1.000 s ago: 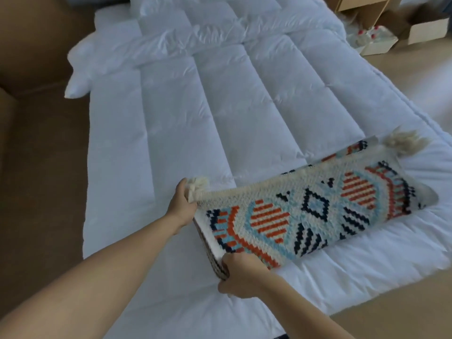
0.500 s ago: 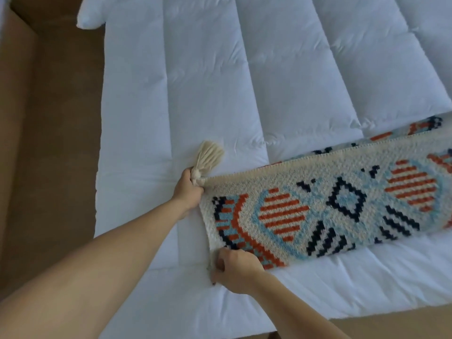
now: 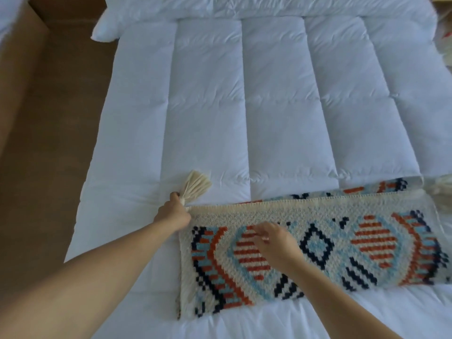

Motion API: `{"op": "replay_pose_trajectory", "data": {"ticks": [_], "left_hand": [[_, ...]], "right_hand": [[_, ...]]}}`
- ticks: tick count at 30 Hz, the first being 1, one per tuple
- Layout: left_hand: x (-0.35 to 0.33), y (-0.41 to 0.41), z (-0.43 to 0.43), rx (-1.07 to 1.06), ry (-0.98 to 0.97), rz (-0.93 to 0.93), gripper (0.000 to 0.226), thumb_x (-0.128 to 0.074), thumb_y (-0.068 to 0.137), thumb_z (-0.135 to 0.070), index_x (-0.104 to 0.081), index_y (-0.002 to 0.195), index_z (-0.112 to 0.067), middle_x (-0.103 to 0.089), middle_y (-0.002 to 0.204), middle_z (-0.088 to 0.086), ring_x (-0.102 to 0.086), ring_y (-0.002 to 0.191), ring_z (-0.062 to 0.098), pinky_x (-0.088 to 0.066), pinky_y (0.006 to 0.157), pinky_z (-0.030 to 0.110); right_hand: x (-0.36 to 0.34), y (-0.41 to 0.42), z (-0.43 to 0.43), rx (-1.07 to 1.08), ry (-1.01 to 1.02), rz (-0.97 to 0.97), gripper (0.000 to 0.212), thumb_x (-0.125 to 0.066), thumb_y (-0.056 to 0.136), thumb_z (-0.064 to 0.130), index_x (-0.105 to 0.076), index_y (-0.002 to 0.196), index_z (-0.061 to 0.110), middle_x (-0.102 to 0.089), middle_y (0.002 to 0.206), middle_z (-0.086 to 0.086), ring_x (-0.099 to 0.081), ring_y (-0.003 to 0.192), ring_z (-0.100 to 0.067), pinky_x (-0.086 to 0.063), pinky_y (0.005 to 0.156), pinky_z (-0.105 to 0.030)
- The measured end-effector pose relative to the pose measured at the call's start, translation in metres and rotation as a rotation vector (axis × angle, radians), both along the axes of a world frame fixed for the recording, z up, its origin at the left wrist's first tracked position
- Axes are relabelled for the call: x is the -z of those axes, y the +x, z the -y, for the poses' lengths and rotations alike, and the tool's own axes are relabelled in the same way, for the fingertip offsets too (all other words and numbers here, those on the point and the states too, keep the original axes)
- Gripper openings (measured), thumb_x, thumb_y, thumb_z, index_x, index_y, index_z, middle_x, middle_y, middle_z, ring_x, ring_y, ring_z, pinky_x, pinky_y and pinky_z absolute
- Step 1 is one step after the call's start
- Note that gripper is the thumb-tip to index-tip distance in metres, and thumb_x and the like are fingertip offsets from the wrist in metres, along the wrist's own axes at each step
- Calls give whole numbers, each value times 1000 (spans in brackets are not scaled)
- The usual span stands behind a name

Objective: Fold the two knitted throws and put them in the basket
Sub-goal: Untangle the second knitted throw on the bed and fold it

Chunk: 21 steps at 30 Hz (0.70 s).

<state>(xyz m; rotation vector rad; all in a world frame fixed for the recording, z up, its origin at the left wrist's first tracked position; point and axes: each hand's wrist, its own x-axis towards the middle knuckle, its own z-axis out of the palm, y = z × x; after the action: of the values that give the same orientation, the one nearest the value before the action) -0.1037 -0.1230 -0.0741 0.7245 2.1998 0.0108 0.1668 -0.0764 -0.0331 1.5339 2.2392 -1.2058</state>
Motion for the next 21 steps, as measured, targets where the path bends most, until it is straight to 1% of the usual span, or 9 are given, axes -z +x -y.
{"op": "replay_pose_trajectory", "data": {"ticks": [2, 4, 5, 7, 8, 12, 14, 19, 21], "left_hand": [[-9, 12, -7, 65, -68, -176, 85, -65, 83, -20, -11, 148, -18, -41, 136, 14, -43, 122, 33, -45, 95, 43], [-16, 32, -13, 263, 35, -399, 97, -66, 81, -25, -1, 152, -19, -25, 147, 14, -26, 135, 33, -33, 108, 44], [-18, 46, -17, 363, 129, -442, 95, -63, 82, -26, 0, 153, -18, -17, 153, 12, -17, 141, 32, -25, 114, 44], [-21, 81, -30, 505, 256, -395, 82, -55, 87, -27, -9, 154, -18, -13, 158, 6, -9, 147, 26, -13, 120, 43], [-21, 101, -38, 562, 288, -342, 73, -52, 90, -28, -17, 153, -17, -19, 158, 3, -13, 147, 23, -13, 120, 41], [-15, 167, -69, 717, 405, -212, 46, -36, 95, -33, -54, 132, -13, -55, 134, 2, -46, 127, 23, -33, 109, 36], [-11, 191, -80, 695, 477, -183, 35, -45, 97, -26, -63, 123, -12, -63, 120, 3, -56, 112, 24, -41, 99, 35], [-16, 211, -98, 636, 353, -168, 35, -50, 96, -32, -57, 127, -19, -58, 119, -4, -54, 108, 15, -42, 93, 28], [-21, 209, -103, 598, 248, -103, 35, -52, 96, -36, -55, 125, -18, -58, 115, -5, -54, 97, 11, -44, 83, 25]], "right_hand": [[2, 26, -27, -37, 114, 21, 29, -52, 99, 29, -61, 125, 22, -59, 123, 10, -51, 112, -9, -41, 94, -21], [5, 49, -53, -73, 202, 47, 34, -52, 98, 28, -58, 131, 21, -57, 131, 6, -47, 124, -14, -38, 104, -28], [9, 60, -64, -89, 227, 60, 38, -53, 97, 29, -56, 134, 21, -55, 135, 5, -44, 128, -16, -36, 107, -32], [13, 80, -86, -129, 265, 86, 44, -53, 96, 32, -51, 139, 21, -52, 141, 3, -41, 133, -20, -33, 111, -38], [14, 91, -95, -156, 276, 92, 47, -53, 97, 34, -49, 142, 22, -50, 143, 3, -39, 135, -20, -30, 112, -40], [16, 142, -136, -267, 342, 111, 46, -45, 99, 41, -48, 142, 25, -51, 143, 4, -42, 135, -22, -26, 113, -42], [20, 165, -158, -305, 366, 132, 46, -37, 99, 44, -54, 136, 24, -58, 137, 3, -49, 130, -23, -28, 110, -43], [24, 190, -192, -376, 329, 145, 33, -40, 101, 43, -65, 120, 31, -67, 116, 8, -56, 110, -18, -31, 102, -38], [24, 192, -199, -456, 333, 193, 33, -42, 99, 48, -62, 120, 33, -64, 114, 10, -54, 111, -16, -30, 105, -37]]}}
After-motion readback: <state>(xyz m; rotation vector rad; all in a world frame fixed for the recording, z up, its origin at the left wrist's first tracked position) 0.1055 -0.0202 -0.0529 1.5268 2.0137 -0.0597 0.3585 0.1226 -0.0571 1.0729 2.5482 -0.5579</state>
